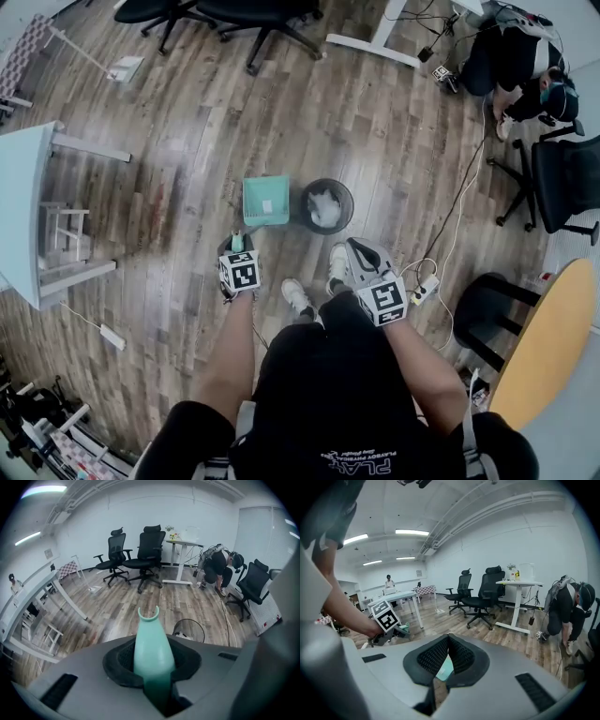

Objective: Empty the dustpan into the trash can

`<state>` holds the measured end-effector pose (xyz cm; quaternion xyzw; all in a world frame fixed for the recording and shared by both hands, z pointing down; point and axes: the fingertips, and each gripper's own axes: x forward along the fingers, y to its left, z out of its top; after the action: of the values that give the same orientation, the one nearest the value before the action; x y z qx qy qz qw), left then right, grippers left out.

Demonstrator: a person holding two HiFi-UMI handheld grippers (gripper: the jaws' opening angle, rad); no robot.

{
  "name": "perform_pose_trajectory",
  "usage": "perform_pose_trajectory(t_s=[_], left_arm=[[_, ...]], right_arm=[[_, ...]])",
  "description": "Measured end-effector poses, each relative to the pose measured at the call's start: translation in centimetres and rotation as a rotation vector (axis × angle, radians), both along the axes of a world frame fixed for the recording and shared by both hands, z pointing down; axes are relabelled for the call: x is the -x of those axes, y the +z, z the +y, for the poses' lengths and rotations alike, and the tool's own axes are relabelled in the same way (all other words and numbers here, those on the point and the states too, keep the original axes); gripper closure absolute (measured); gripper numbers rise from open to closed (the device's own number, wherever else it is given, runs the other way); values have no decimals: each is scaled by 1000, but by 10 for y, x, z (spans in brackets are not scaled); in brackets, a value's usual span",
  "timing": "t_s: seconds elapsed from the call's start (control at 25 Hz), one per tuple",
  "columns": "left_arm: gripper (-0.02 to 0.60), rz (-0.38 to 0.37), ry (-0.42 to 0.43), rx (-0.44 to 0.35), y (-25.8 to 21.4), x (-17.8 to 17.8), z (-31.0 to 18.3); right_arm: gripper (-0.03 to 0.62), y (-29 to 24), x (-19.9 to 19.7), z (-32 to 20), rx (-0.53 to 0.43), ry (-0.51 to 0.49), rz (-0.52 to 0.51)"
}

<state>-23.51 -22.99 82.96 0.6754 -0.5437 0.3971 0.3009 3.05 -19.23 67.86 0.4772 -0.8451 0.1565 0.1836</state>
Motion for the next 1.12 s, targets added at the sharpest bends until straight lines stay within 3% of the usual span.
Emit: perform_pose_trajectory(t_s=[0.8,1.04,1.12], left_arm=[[480,-24,-1,24,32,-17,2],[358,33,-37,2,27,-16,8],[347,45,-46,-36,15,-14,9]], right_arm=[[571,26,3,-19,51,-49,-14],[569,21,7,-14,38,-71,-17],[569,17,9,-10,29,-78,-14]])
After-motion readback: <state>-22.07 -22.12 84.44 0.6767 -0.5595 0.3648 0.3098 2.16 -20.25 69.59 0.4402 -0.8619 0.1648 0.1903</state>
